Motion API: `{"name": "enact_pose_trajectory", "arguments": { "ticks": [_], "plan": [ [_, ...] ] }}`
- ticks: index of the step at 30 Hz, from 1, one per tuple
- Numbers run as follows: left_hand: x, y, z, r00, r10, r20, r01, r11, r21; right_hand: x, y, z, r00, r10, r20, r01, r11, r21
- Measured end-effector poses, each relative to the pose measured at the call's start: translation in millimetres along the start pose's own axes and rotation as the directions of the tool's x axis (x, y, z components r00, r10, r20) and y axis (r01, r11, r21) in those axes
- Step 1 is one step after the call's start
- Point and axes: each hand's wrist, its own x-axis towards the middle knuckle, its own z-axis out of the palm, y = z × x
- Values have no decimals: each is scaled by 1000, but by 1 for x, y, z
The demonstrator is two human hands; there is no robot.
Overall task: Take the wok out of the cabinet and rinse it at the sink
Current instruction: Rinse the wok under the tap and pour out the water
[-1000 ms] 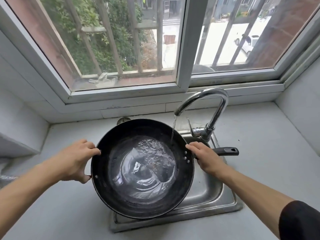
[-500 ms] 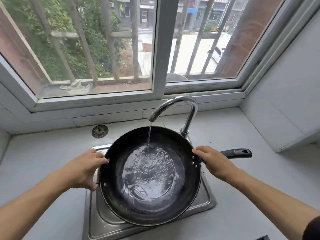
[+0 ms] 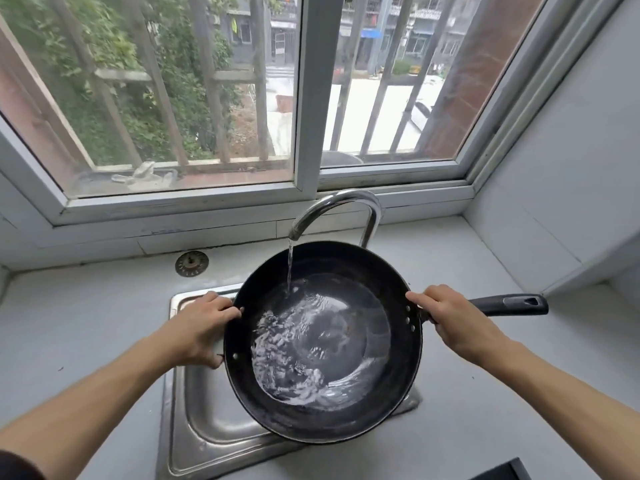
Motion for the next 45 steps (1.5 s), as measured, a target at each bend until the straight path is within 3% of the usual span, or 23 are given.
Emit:
{"name": "enact_pose_trajectory", "arguments": {
  "ticks": [18,31,45],
  "plan": [
    [54,-2,30,991,82,-102,-85,996,-28,-34,-16,-23,990,136,-40,-139,985,-99],
    [71,-2,56,982,130,-134,-152,975,-164,-25,-40,-67,992,125,19,-117,966,-231],
    [92,0,78,981,175,-87,-191,953,-236,-5,-73,-117,959,211,190,-148,942,-300]
  ]
}}
